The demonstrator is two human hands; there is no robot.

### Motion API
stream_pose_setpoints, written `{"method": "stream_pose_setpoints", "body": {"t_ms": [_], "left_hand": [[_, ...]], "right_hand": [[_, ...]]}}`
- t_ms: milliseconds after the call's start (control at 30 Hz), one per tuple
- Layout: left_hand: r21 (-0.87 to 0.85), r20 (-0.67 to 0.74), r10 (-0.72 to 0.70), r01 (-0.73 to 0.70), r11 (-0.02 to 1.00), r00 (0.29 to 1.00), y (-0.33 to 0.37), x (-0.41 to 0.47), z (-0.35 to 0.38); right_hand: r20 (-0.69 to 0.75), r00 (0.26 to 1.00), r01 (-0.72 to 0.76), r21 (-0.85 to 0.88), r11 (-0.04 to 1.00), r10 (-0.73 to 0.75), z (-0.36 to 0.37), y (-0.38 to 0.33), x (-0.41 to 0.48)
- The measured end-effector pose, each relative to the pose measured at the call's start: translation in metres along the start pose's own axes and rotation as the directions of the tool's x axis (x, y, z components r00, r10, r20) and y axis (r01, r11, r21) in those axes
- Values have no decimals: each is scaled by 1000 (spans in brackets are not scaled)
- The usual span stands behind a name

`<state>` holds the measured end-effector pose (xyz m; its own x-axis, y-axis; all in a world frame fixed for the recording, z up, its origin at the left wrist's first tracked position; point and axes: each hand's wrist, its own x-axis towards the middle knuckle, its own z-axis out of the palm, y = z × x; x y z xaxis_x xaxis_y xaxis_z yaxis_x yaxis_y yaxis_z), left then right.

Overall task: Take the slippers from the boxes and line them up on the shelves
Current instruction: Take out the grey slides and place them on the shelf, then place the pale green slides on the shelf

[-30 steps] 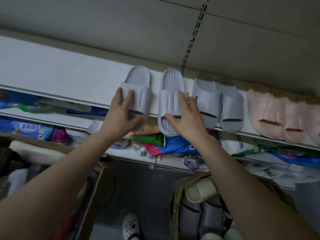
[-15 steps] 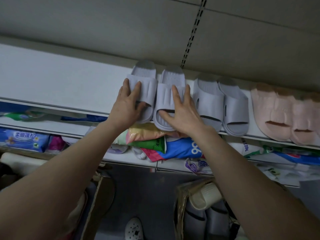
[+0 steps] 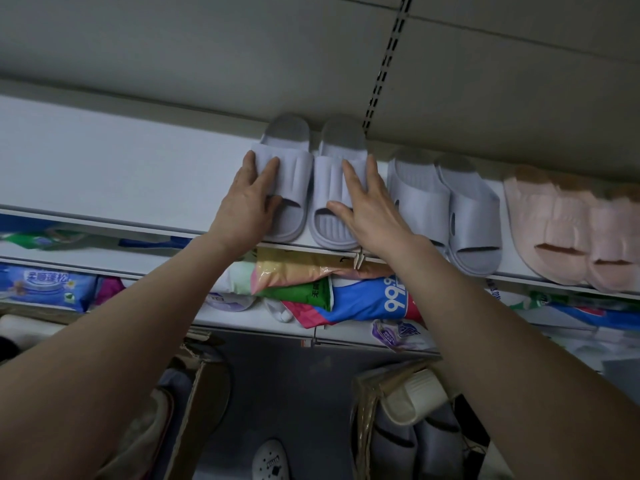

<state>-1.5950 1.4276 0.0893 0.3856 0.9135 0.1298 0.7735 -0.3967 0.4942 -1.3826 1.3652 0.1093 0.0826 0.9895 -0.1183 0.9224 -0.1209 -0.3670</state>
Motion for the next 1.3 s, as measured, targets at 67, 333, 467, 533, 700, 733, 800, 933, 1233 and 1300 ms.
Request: {"method": "stream_pose_setpoints", "body": {"t_ms": [67, 333, 467, 533, 700, 733, 800, 933, 1233, 1300], "left_hand": [[9, -7, -1, 1, 1000, 1000, 0, -1, -1], [120, -10, 150, -147, 982, 989, 11, -17, -9], [115, -51, 215, -208, 971, 975, 36, -42, -12], [118, -85, 239, -229, 966, 967, 52, -58, -9], [102, -77, 239, -231, 968, 968, 103, -114, 15], [81, -71, 225, -220, 972, 972, 116, -128, 21], [26, -58, 211, -210, 977, 976, 140, -157, 39], [-55, 5, 164, -163, 985, 986, 177, -225, 92], [-116, 326, 22, 17, 993, 945, 230, -378, 224], [-117, 412, -2, 55, 992, 911, 235, -398, 246]], "right_hand": [[-3, 1000, 5, -5, 1000, -5, 0, 0, 0], [-11, 996, 81, -115, 990, -83, -11, 5, -18], [-42, 985, 160, -171, 972, -169, -20, 16, -48], [-64, 978, 186, -188, 964, -201, -23, 26, -69], [-112, 956, 237, -254, 938, -272, -24, 71, -138], [-127, 953, 236, -251, 939, -274, -23, 84, -155], [-148, 952, 230, -240, 943, -269, -18, 111, -194], [-155, 957, 213, -192, 958, -244, 2, 177, -274], [348, 914, -172, -131, 976, 208, 102, 296, -423], [432, 864, -236, -102, 966, 257, 123, 302, -440]]}}
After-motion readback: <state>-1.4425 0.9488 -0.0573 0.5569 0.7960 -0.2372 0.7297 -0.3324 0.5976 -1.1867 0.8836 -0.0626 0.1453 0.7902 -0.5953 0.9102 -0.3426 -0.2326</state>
